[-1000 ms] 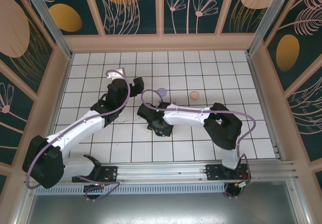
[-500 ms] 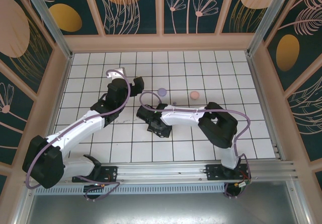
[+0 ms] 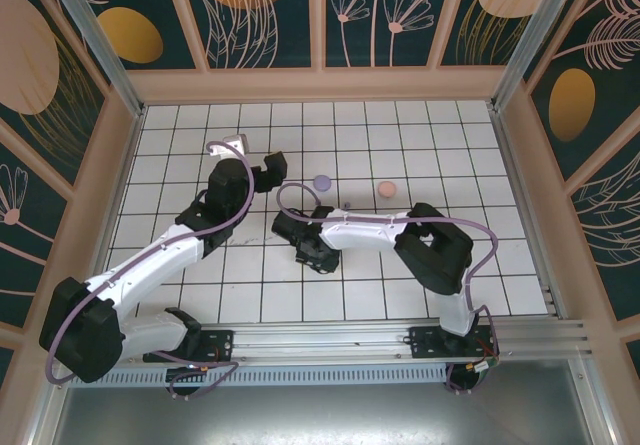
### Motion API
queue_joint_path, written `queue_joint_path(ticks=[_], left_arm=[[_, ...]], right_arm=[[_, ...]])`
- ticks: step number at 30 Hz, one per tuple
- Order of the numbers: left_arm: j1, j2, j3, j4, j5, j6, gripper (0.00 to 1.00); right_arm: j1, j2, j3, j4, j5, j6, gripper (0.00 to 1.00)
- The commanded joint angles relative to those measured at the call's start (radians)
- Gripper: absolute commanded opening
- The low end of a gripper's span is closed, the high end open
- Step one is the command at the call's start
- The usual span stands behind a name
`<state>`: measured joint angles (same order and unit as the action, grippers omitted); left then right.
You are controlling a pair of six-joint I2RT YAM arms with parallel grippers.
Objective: Insert wireless bluetooth earbuds into charging case
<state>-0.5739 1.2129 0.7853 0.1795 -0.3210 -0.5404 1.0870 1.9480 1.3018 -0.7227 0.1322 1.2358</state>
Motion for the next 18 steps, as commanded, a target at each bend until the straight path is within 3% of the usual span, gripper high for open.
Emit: queue_joint_path(ticks=[1,9,18], left_arm=[[0.008,-0.033,-0.028,0.036,0.050,-0.011,0.99],[0.006,-0.125,-0.101,0.110,0.117,0.005,0.99],[0.006,-0.092,-0.182,0.297,0.265,-0.040,0.98]], right_arm=[[-0.006,-0.016,-0.048,0.062,0.020,-0.035,0.38],[-0.046,-0.257,-0.123,0.088,0.079,-0.057,0.36],[-0.342,-0.528,-0.210,0.271,-0.059,-0.138,0.36]])
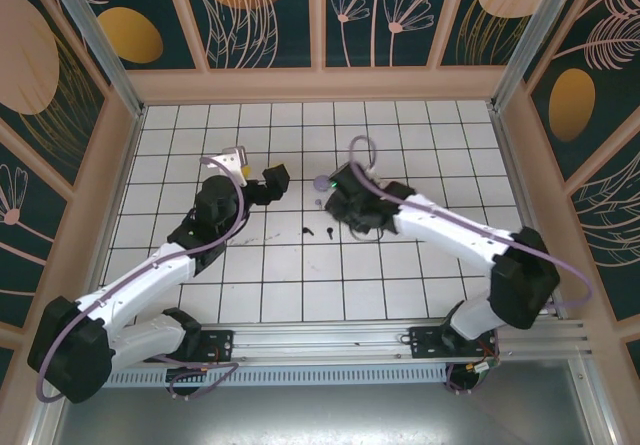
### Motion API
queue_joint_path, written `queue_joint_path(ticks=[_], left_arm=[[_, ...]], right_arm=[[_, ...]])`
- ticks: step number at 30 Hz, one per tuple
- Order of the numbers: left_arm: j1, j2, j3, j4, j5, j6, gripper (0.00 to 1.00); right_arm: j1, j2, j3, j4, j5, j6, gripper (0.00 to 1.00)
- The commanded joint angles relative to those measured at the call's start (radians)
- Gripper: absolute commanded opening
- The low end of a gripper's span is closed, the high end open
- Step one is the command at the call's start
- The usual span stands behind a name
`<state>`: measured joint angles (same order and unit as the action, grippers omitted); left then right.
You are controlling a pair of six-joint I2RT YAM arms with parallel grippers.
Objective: Insert wireless bluetooth earbuds into charging case
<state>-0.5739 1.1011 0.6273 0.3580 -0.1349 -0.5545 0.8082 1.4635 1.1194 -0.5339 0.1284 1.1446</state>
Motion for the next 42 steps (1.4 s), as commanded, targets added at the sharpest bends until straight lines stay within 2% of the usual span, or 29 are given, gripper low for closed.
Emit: queue_joint_path(ticks=[1,5,9,12,15,23,32,42], left_arm=[[0.006,0.032,-0.032,0.142,0.094,-0.030,0.99],[0.006,0.095,-0.050,0.231,0.181,-0.025,0.99],[0.006,0.179,-0.054,0.349,0.318,-0.042,0.99],[0.007,0.255,-0.057,0.463,0.404,-0.089,0.98],[0.007,0.324,-0.051,0.567,0.445,-0.146,0.97],[0.003,0.437,0.001,0.693,0.490,-0.209,0.88],[-0.012,0.518,0.049,0.733,0.519,-0.240,0.75],[-0.018,0.555,0.077,0.751,0.525,-0.246,0.57]], right_arm=[[-0.101,-0.053,-0.026,0.098,-0.084,-0.055,0.36],[-0.220,-0.053,0.003,0.146,-0.206,-0.072,0.35],[-0.282,-0.029,0.042,0.198,-0.305,-0.056,0.35],[-0.297,0.008,0.098,0.208,-0.351,-0.045,0.35],[-0.292,0.040,0.135,0.219,-0.376,-0.030,0.35],[-0.257,0.066,0.146,0.252,-0.353,0.013,0.34],[-0.188,0.116,0.199,0.242,-0.323,0.023,0.34],[-0.161,0.150,0.236,0.240,-0.322,0.021,0.34]])
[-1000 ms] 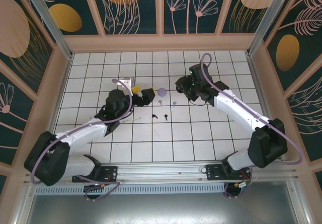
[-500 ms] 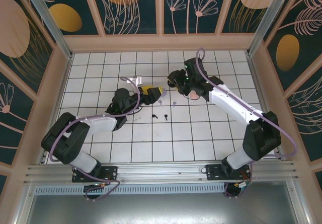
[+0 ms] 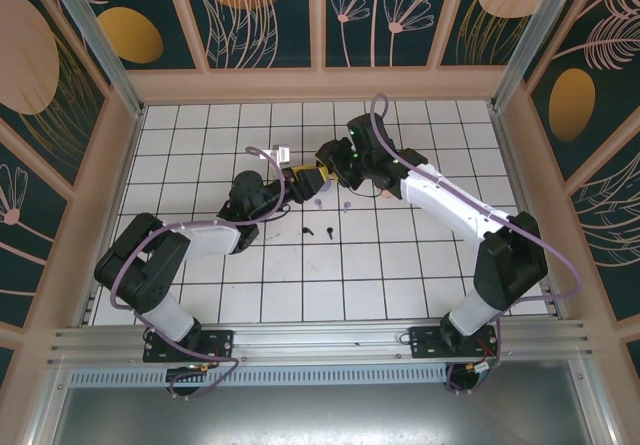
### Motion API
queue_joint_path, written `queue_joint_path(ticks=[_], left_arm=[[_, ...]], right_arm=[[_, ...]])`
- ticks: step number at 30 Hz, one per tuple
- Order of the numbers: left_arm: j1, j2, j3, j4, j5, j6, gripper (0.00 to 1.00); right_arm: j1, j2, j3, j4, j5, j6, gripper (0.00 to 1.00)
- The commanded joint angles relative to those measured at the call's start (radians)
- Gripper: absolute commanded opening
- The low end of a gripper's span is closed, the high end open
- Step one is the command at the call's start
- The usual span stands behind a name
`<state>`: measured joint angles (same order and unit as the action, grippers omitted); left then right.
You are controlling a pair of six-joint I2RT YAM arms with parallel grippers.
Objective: Insert wireless bluetooth earbuds into charging case
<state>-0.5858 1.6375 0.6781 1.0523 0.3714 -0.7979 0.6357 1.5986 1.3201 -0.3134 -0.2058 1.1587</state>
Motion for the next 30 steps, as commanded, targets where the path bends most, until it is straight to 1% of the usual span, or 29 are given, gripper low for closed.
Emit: queue_joint_path(ticks=[1,9,15,17,18,20,24,26,28,30], left_arm=[[-0.005,0.022,0.026,0.062,0.018,-0.006,0.56],[-0.006,0.033,0.024,0.092,0.005,-0.016,0.47],[-0.006,0.033,0.020,0.102,0.001,-0.020,0.31],[-0.006,0.032,0.016,0.104,0.001,-0.023,0.30],[-0.006,0.031,0.014,0.106,0.001,-0.023,0.28],[-0.006,0.031,0.011,0.112,0.000,-0.026,0.26],[-0.006,0.036,0.012,0.115,0.001,-0.035,0.17],[-0.006,0.038,0.011,0.118,0.001,-0.035,0.13],[-0.006,0.040,0.012,0.123,0.003,-0.042,0.08],[-0.006,0.042,0.011,0.131,-0.001,-0.050,0.05]], right_arm=[[0.014,0.016,0.040,0.016,0.013,0.007,0.34],[0.026,0.023,0.046,0.016,0.017,0.009,0.34],[0.030,0.024,0.043,0.018,0.023,0.012,0.34],[0.030,0.024,0.044,0.020,0.023,0.013,0.34],[0.030,0.023,0.043,0.020,0.023,0.013,0.34],[0.029,0.024,0.043,0.023,0.022,0.015,0.34],[0.031,0.023,0.048,0.029,0.020,0.013,0.34],[0.030,0.020,0.052,0.031,0.024,0.012,0.39],[0.029,0.015,0.056,0.031,0.029,0.010,0.51],[0.025,0.005,0.054,0.036,0.044,0.013,0.59]])
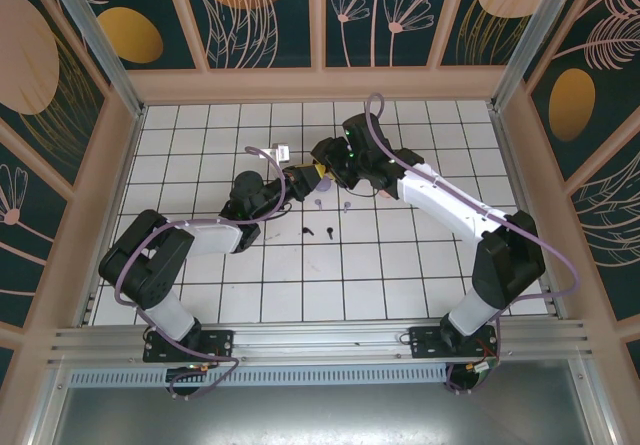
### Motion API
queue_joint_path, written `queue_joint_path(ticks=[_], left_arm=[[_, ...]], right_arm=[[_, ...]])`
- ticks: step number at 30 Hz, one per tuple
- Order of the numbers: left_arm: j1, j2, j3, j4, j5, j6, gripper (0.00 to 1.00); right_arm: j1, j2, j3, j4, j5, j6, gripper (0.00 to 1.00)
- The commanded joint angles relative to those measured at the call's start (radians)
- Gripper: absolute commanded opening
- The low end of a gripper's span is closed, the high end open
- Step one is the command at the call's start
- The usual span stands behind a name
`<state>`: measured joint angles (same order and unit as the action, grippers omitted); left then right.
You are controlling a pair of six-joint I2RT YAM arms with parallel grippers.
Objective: Insert wireless bluetooth earbuds into charging case
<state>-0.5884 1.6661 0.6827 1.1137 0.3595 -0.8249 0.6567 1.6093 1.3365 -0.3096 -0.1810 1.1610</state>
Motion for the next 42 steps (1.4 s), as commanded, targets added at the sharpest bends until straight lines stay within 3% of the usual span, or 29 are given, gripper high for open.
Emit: queue_joint_path(ticks=[1,6,12,20,26,33,42], left_arm=[[-0.004,0.015,0.002,0.079,0.006,-0.030,0.05],[-0.004,0.021,-0.012,0.101,-0.002,-0.042,0.00],[0.013,-0.036,-0.003,-0.020,0.052,0.049,0.00],[0.052,-0.094,0.070,-0.217,0.286,0.189,0.00],[0.052,-0.098,0.138,-0.320,0.430,0.237,0.00],[0.052,-0.085,0.175,-0.346,0.509,0.231,0.00],[0.052,-0.073,0.199,-0.350,0.527,0.224,0.00]], right_arm=[[0.001,-0.014,0.032,0.038,0.033,0.016,0.60],[-0.035,-0.105,-0.055,0.105,0.104,0.045,0.64],[-0.103,-0.237,-0.201,0.148,0.119,-0.095,0.65],[-0.218,-0.390,-0.433,0.351,-0.162,-0.518,0.65],[-0.224,-0.455,-0.484,0.361,-0.349,-0.742,0.65],[-0.215,-0.415,-0.461,0.375,-0.440,-0.769,0.62],[-0.193,-0.364,-0.433,0.385,-0.406,-0.759,0.59]])
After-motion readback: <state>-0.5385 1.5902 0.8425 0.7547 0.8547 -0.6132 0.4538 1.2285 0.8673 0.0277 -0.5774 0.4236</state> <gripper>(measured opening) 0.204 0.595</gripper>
